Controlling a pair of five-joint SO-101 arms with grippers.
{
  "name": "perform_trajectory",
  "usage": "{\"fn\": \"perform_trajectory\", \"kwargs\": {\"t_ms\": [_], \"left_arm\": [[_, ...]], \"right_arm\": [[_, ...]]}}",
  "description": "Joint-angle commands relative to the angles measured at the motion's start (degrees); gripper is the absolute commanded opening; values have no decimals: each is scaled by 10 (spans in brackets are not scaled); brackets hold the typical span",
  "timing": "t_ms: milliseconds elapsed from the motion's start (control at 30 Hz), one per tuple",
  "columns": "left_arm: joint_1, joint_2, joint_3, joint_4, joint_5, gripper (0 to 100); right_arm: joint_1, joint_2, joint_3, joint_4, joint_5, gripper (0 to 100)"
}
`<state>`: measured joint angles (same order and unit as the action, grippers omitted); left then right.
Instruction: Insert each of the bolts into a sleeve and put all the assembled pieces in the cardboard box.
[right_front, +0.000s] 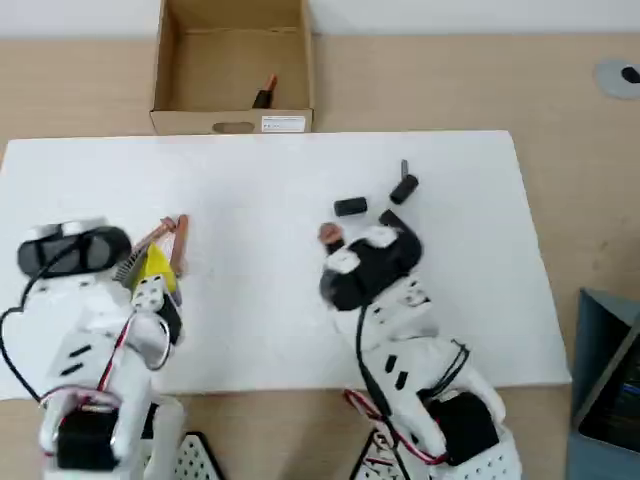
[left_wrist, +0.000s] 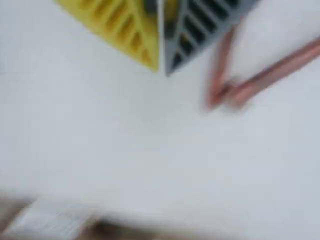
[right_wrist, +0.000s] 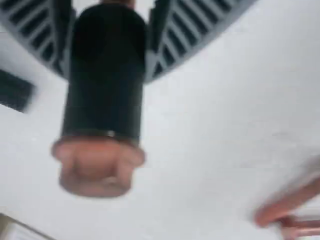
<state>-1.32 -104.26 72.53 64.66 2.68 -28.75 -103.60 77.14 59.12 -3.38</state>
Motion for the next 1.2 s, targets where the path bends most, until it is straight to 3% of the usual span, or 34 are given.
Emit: {"fn": "perform_trajectory", "kwargs": {"t_ms": [0, 300, 667, 933, 1167], "left_arm": [[-40, -3, 69, -1, -25, 2], [-78, -3, 165, -7, -54, 4], [-78, -3, 220, -46, -61, 4], [-78, -3, 219, -44, -59, 5], [-78, -3, 219, -43, -59, 5]], "right_arm": [[26, 11, -77, 0, -9, 9], [27, 309, -296, -6, -10, 9], [27, 600, -439, -158, -3, 10], [28, 835, -602, -285, 100, 10], [54, 1054, -793, -323, 157, 12]]}}
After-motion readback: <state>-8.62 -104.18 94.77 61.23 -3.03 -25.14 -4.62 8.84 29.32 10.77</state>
